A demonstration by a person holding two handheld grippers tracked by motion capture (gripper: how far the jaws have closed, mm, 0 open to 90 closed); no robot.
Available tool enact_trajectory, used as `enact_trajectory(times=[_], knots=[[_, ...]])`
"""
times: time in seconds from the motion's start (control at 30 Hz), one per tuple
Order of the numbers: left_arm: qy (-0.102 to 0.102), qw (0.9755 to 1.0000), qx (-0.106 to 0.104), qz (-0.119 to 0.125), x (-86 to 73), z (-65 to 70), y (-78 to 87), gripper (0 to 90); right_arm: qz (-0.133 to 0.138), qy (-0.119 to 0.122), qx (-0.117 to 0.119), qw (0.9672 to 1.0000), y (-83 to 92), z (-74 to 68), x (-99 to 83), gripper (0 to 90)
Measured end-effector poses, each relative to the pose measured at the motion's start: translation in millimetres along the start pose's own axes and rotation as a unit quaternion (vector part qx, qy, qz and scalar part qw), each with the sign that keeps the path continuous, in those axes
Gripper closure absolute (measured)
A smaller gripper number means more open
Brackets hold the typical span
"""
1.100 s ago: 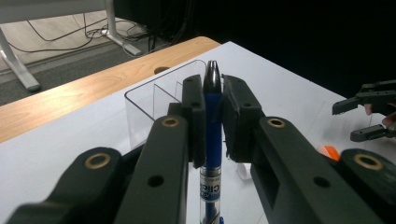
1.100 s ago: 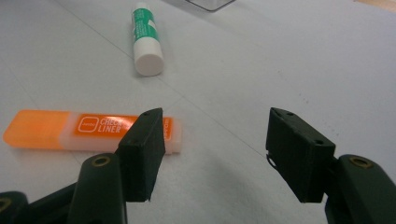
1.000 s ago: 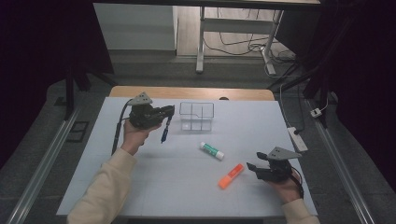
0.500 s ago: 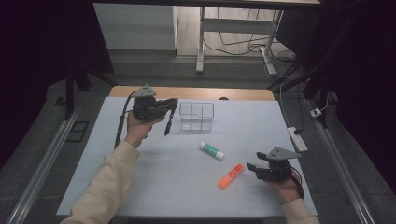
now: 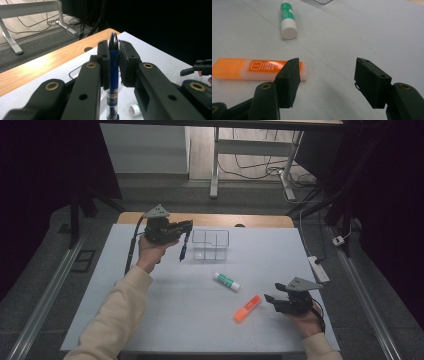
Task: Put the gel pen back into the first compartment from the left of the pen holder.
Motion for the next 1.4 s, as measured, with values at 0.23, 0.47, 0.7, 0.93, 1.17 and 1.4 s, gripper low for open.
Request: enact_trajectory(times=[0.23,0.47,0.7,0.93,1.17,1.4], knots=[[-0.006,1.0,0.003,-0.006,6.8,-1.5,-6.9,79.3,-0.003,0.001,-0.001,1.0,-0.7,-0.2,-0.4,36.6],[-0.009,0.9999,0.002,-0.007,14.7,-0.7,-14.8,79.3,-0.003,-0.001,-0.001,1.0,-0.7,0.2,-0.6,36.6],[-0.012,0.9999,0.004,-0.01,19.6,-1.4,-23.8,79.3,-0.001,0.0,-0.001,1.0,-0.1,-0.4,-0.2,36.6],[-0.009,0.9999,0.002,-0.005,24.6,-3.5,-31.7,79.3,-0.001,-0.001,-0.001,1.0,1.1,0.2,-0.1,36.6],[-0.006,0.9999,0.01,-0.003,30.7,-8.5,-35.4,79.3,-0.001,-0.002,-0.001,1.0,1.0,0.4,-0.5,36.6],[-0.001,0.9999,0.012,0.001,35.8,-12.0,-39.8,79.3,-0.001,-0.003,0.0,1.0,0.8,0.2,-0.5,36.6]])
Point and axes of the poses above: each handheld gripper's, and its own axes: y roughly backward along the jaws, x roughly out of its top, z roughly to its right, the point moved 5 cm from there along -y, roughly forward along the jaws, and after that the axes turned 1 degree about x, right-handed, at the moved point
